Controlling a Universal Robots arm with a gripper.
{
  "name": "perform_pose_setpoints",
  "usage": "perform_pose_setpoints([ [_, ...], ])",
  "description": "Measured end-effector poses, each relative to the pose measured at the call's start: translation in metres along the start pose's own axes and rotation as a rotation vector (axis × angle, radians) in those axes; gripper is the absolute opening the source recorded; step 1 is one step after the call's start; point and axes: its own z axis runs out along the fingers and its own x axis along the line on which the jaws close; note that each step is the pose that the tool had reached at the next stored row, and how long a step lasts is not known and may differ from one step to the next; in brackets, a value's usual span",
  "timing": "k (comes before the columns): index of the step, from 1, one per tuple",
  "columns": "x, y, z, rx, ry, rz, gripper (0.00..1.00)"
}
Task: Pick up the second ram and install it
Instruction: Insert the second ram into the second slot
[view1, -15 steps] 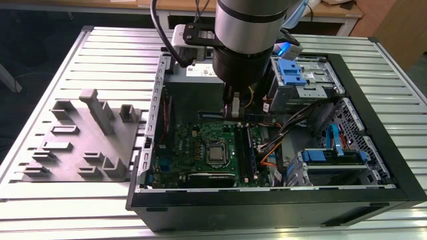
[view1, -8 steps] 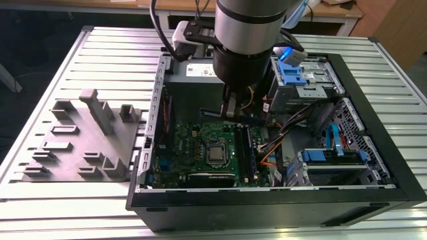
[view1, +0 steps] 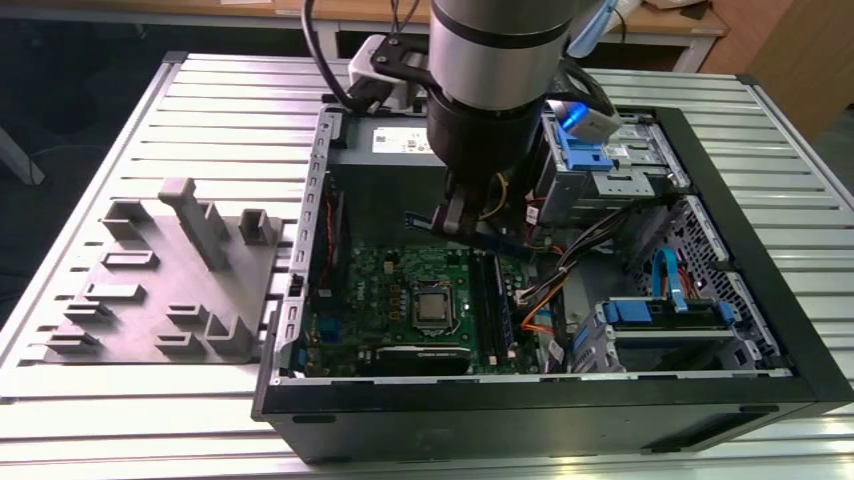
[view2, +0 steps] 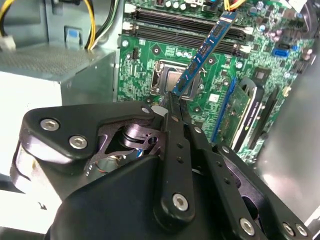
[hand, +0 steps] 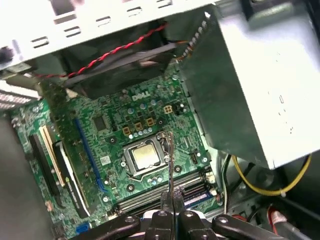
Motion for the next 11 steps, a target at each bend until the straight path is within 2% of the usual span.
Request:
perform_pose_setpoints([
  [11,0.0001,0.0,0.0012,0.0207,-0.0021,0.198,0.09],
])
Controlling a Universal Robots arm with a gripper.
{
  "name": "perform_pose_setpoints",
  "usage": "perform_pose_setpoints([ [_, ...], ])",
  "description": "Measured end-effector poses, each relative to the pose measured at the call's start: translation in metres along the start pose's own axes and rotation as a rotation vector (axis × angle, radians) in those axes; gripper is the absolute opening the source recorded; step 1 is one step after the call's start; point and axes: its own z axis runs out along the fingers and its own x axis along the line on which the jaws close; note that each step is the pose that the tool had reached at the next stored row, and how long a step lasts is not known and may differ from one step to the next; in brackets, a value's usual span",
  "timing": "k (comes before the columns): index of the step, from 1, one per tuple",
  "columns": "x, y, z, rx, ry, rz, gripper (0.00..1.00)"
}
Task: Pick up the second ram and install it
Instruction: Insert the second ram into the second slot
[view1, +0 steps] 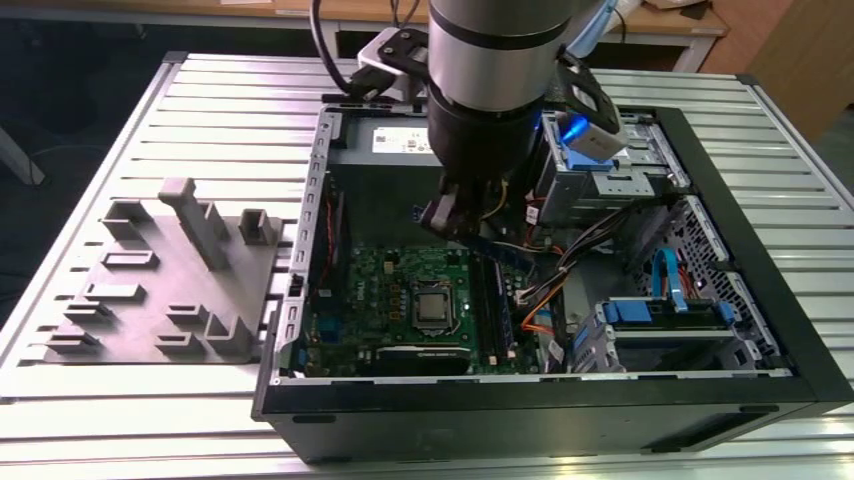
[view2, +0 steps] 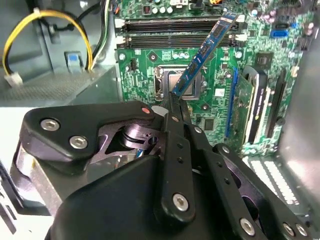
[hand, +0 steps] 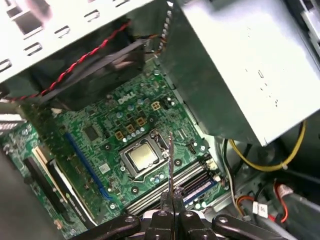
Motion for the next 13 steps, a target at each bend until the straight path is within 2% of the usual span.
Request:
perform_pose_setpoints([
  [13,0.0001,0.0,0.0014,0.0247,-0.0022,0.235,0.09],
])
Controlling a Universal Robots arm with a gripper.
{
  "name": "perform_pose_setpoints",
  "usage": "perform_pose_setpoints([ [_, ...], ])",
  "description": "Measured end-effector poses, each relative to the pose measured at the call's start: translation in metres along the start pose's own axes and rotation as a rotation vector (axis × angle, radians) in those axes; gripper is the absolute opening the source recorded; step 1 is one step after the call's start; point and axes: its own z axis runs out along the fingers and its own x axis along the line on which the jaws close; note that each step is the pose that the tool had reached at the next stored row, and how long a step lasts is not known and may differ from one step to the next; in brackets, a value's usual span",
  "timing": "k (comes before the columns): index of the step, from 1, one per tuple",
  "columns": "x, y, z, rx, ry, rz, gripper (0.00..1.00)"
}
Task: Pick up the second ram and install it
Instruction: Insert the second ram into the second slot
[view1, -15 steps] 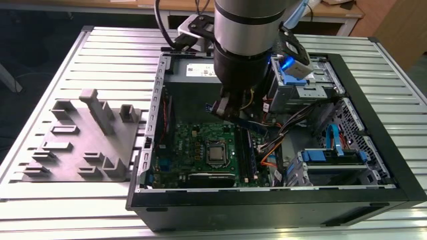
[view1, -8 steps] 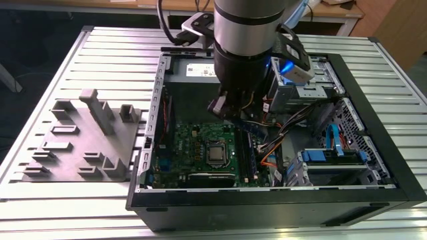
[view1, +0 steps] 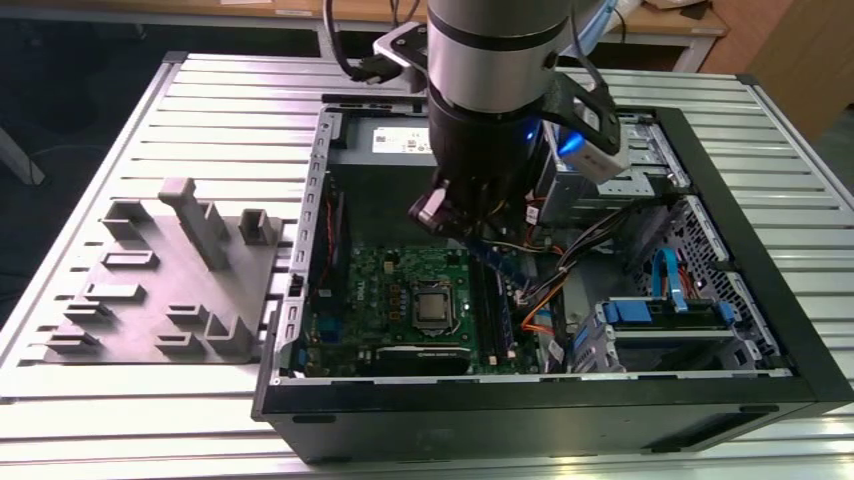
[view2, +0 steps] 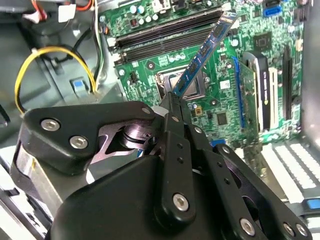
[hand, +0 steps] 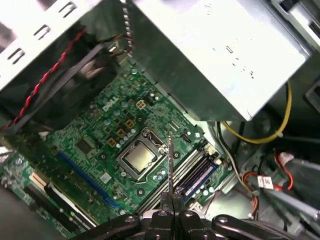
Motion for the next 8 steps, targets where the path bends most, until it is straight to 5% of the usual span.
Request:
perform_pose_setpoints([
  [8,0.0001,0.0,0.0012,0.0151,-0.0015,0.145,0.09],
])
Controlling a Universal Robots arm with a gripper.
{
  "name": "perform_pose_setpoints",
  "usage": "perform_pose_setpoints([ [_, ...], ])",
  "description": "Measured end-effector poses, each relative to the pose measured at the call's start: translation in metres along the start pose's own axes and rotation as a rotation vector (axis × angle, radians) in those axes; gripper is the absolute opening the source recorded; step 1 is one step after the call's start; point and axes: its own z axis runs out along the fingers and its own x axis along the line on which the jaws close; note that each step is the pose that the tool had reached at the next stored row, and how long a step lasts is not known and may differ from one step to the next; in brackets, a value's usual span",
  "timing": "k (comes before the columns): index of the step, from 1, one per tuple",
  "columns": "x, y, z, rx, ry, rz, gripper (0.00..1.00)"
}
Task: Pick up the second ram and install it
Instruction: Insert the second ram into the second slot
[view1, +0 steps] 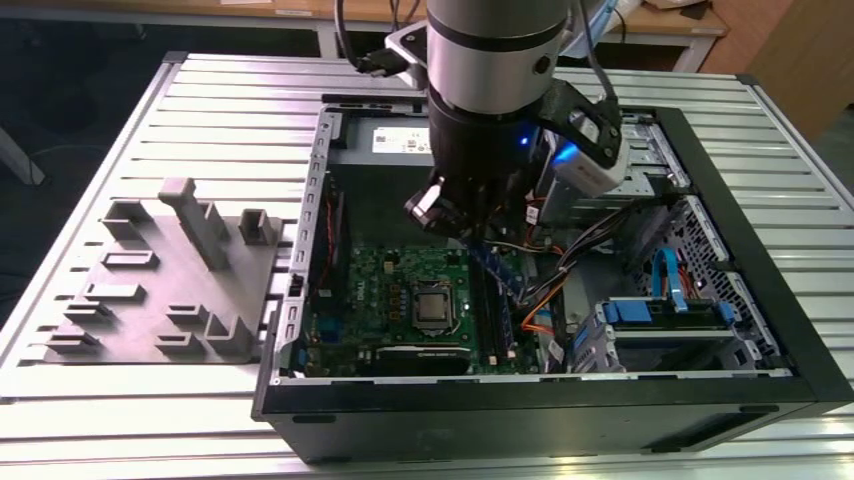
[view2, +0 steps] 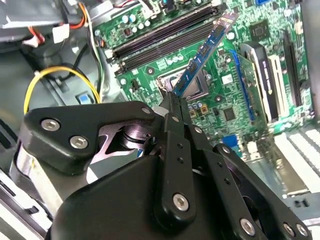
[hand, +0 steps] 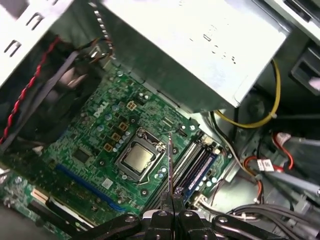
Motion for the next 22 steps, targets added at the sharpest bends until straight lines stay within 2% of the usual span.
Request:
perform_pose_setpoints([
  [22,0.0004,-0.0001,0.0038,0.0417,-0.0039,0.398,0.09],
])
